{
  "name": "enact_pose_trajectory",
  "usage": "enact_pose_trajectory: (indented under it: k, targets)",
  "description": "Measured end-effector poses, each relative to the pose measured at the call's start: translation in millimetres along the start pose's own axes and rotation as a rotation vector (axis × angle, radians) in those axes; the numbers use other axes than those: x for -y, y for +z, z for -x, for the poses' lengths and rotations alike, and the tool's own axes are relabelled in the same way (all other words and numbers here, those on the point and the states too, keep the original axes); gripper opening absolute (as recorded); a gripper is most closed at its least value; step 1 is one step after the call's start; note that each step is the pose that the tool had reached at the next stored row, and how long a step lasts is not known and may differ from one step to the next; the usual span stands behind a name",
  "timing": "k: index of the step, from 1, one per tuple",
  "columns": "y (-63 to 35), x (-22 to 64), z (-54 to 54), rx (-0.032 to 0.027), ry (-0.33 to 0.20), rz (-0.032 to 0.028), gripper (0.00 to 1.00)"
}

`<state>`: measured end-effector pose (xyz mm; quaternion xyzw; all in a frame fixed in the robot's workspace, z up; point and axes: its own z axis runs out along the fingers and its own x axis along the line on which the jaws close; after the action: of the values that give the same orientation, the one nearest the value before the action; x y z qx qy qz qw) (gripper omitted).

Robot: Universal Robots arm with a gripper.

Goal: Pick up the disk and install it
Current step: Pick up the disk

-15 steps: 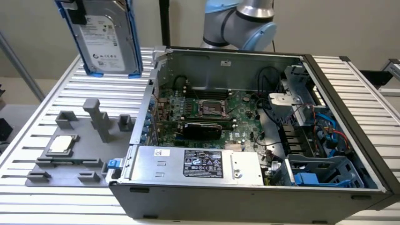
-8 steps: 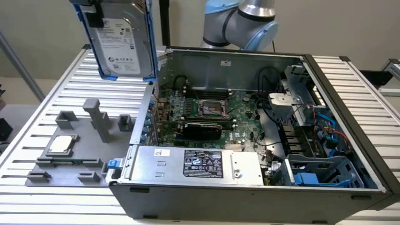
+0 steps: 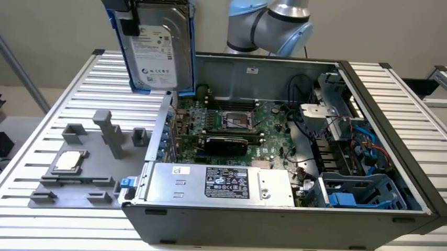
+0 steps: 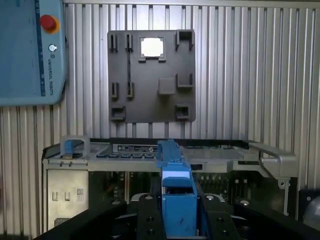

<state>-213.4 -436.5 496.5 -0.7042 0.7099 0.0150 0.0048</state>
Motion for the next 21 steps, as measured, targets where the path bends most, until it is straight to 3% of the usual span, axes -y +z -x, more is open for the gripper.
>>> enact_pose_trajectory:
  k: [21]
  targets:
    - [-2.4, 95.5, -34.7, 0.0112, 0.000, 0.0001, 0.00]
